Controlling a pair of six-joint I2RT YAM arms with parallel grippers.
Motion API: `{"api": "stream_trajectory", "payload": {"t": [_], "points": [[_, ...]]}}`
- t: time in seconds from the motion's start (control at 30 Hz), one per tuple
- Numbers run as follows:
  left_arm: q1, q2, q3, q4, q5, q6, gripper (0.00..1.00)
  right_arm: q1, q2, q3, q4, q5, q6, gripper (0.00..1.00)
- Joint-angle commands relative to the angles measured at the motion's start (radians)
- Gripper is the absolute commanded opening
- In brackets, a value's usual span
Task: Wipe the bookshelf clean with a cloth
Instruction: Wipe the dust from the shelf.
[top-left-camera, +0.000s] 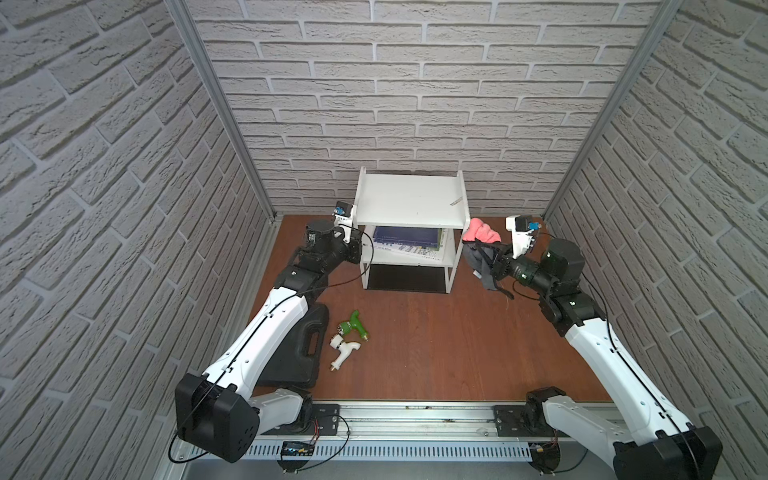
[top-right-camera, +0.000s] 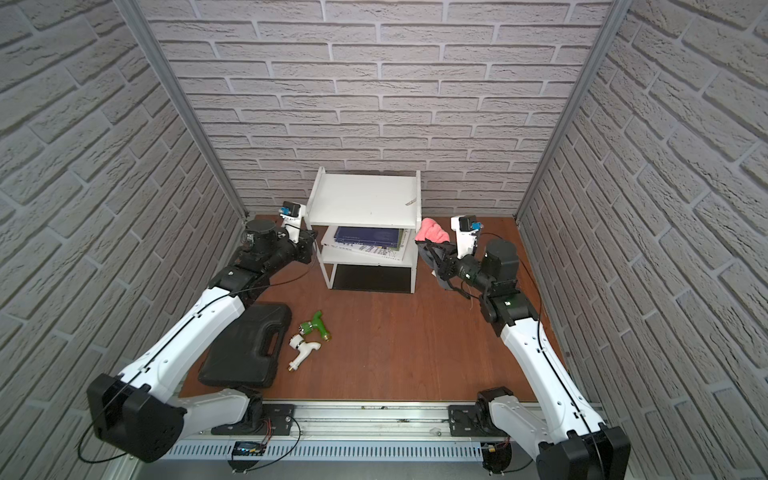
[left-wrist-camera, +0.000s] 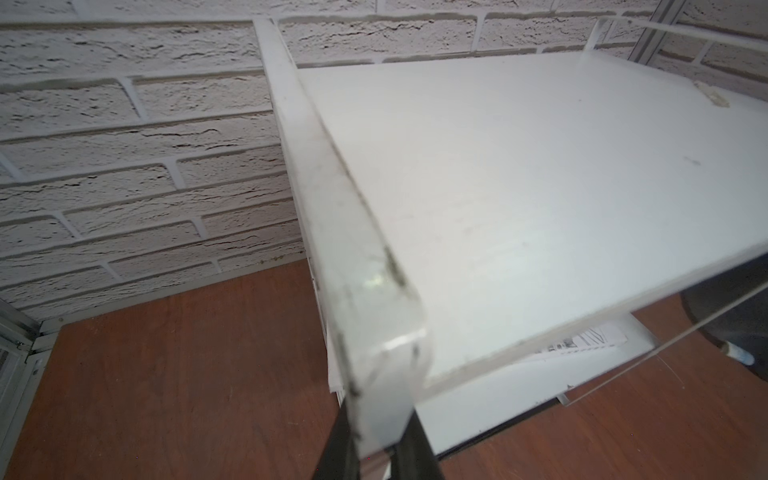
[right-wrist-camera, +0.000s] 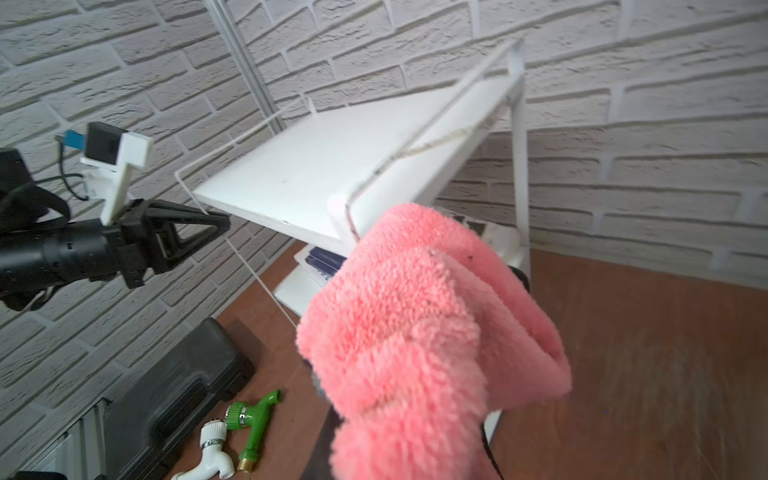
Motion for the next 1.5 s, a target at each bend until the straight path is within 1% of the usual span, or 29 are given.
{"api": "stream_trajectory", "payload": {"t": [0.0,0.07,0.2,0.27,0.3,0.33,0.37,0.4,0.47,0.5,0.53,0.63,0.7,0.77,0.83,0.93,1.0,1.03,1.07,1.1,1.13,1.2,1.23,1.3,1.37,1.47], "points": [[0.014,0.007,0.010,-0.110,-0.052,-0.040,0.00,0.033,0.070,0.034,0.039,0.001,-0.069,0.03],[0.013,-0.002,0.008,-0.120,-0.043,-0.035,0.00,0.037,0.092,-0.031,-0.007,0.067,-0.068,0.03],[0.014,-0.025,-0.004,-0.127,-0.012,-0.009,0.00,0.043,0.095,-0.248,0.078,0.086,-0.004,0.03],[0.013,-0.033,0.001,-0.144,-0.012,0.003,0.00,0.042,0.073,-0.279,0.055,0.109,-0.007,0.02],[0.014,-0.039,0.002,-0.151,-0.014,0.006,0.02,0.043,0.050,-0.281,0.042,0.098,-0.016,0.03],[0.015,-0.050,0.002,-0.152,-0.013,0.008,0.07,0.043,0.019,-0.282,0.037,0.068,-0.027,0.03],[0.014,-0.066,-0.002,-0.152,-0.013,0.009,0.19,0.043,-0.012,-0.283,0.046,0.025,-0.035,0.03],[0.015,-0.080,-0.006,-0.151,-0.014,0.010,0.29,0.045,-0.039,-0.284,0.059,-0.010,-0.037,0.03],[0.013,-0.126,-0.019,-0.150,-0.033,0.000,0.43,0.050,-0.087,-0.281,0.078,-0.087,-0.032,0.03],[0.014,-0.154,-0.027,-0.149,-0.044,-0.010,0.48,0.054,-0.101,-0.279,0.094,-0.119,-0.018,0.03],[0.013,-0.182,-0.038,-0.153,-0.055,-0.019,0.50,0.059,-0.111,-0.273,0.111,-0.165,0.003,0.03],[0.013,-0.269,-0.064,-0.203,-0.089,-0.035,0.52,0.091,-0.114,-0.260,0.218,-0.276,0.089,0.03],[0.013,-0.327,-0.090,-0.222,-0.075,-0.038,0.53,0.126,-0.108,-0.247,0.276,-0.308,0.122,0.03],[0.013,-0.383,-0.122,-0.207,0.010,-0.039,0.54,0.167,-0.102,-0.222,0.290,-0.307,0.122,0.03],[0.012,-0.419,-0.147,-0.171,0.141,-0.042,0.56,0.194,-0.089,-0.195,0.300,-0.293,0.129,0.03],[0.000,-0.428,-0.161,-0.129,0.279,-0.057,0.57,0.206,-0.069,-0.168,0.311,-0.243,0.168,0.03],[-0.014,-0.416,-0.176,-0.071,0.415,-0.054,0.59,0.206,-0.058,-0.166,0.345,-0.242,0.201,0.02],[-0.022,-0.404,-0.181,-0.048,0.458,-0.048,0.58,0.207,-0.055,-0.166,0.369,-0.249,0.214,0.03],[-0.032,-0.395,-0.182,-0.038,0.445,-0.041,0.58,0.206,-0.056,-0.162,0.385,-0.241,0.217,0.02],[-0.039,-0.385,-0.178,-0.045,0.372,-0.038,0.58,0.206,-0.060,-0.147,0.377,-0.221,0.205,0.03],[-0.041,-0.379,-0.172,-0.064,0.275,-0.042,0.58,0.206,-0.064,-0.113,0.339,-0.190,0.165,0.03],[-0.038,-0.366,-0.161,-0.096,0.080,-0.049,0.59,0.206,-0.053,0.011,0.150,-0.071,0.075,0.03],[-0.037,-0.361,-0.162,-0.095,0.016,-0.052,0.60,0.207,-0.037,0.084,0.054,0.005,0.028,0.03],[-0.033,-0.354,-0.179,-0.051,-0.038,-0.053,0.60,0.206,0.009,0.229,-0.083,0.113,-0.036,0.03],[-0.028,-0.334,-0.189,0.025,-0.063,-0.049,0.63,0.206,0.073,0.376,-0.155,0.196,-0.112,0.03],[-0.016,-0.265,-0.159,0.069,-0.001,-0.022,0.63,0.207,0.191,0.579,-0.185,0.266,-0.166,0.03]]}}
